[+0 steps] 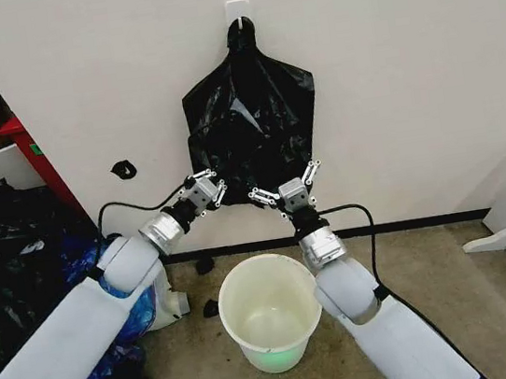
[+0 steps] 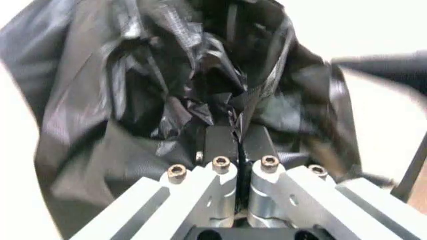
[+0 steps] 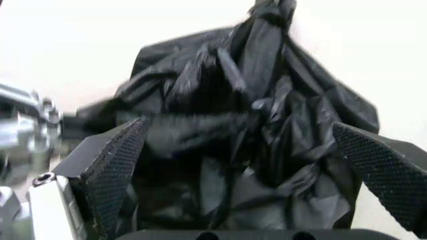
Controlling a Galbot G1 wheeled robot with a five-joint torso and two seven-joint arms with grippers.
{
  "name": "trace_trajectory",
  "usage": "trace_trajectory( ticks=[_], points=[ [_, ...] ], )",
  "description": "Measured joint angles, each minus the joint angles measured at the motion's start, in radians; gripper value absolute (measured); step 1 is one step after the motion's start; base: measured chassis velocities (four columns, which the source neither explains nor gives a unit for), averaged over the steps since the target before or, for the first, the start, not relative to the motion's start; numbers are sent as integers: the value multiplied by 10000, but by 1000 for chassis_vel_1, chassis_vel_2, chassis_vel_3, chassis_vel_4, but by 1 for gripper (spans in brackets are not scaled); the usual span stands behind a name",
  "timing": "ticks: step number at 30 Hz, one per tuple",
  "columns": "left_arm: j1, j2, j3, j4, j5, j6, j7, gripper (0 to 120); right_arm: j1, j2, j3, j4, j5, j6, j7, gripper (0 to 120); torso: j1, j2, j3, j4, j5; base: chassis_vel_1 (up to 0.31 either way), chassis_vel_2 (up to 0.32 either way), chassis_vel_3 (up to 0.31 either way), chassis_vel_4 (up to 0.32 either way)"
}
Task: Place the garbage bag over the trash bin.
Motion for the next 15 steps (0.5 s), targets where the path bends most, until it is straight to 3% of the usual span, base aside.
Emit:
trace_trajectory(
  ticks=[7, 11, 15],
  points=[
    [956, -835, -482, -136, -2668, -424, 142, 0, 177, -3, 126, -659, -929, 13, 2, 100, 0, 0, 0, 1, -1, 0, 0, 0, 0],
    [1086, -979, -561, -176, -3080, -504, 184, 0, 260, -63, 175, -791, -1206, -134, 56, 98, 0, 0, 0, 0, 2, 0, 0, 0, 0],
    [1202, -1114, -644, -227, -3467, -613, 285, 0, 384, -196, 167, -915, -1431, -574, 238, 83, 0, 0, 0, 0, 2, 0, 0, 0, 0]
  ],
)
